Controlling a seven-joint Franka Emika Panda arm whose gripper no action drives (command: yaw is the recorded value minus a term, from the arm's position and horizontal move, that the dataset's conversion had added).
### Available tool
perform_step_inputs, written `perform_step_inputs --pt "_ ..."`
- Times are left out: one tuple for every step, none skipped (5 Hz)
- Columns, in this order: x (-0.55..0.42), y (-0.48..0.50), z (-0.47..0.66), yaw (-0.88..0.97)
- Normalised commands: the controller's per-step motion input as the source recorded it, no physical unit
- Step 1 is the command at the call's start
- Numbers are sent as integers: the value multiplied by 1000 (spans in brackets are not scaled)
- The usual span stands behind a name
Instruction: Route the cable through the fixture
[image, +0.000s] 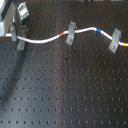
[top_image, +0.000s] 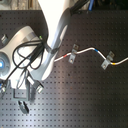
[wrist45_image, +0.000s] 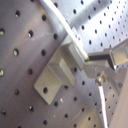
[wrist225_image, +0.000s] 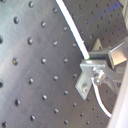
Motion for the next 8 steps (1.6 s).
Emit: perform_step_inputs --pt "31 -35 -30 -103" --pt "-11 -225 -263 -54" --pt "-5 -439 -325 106" --pt "-13 -370 -300 126" --pt "80 -92 -214 43" --pt "0 0 0 -37" --pt "6 64 292 -120" --pt "4 -2 409 -180"
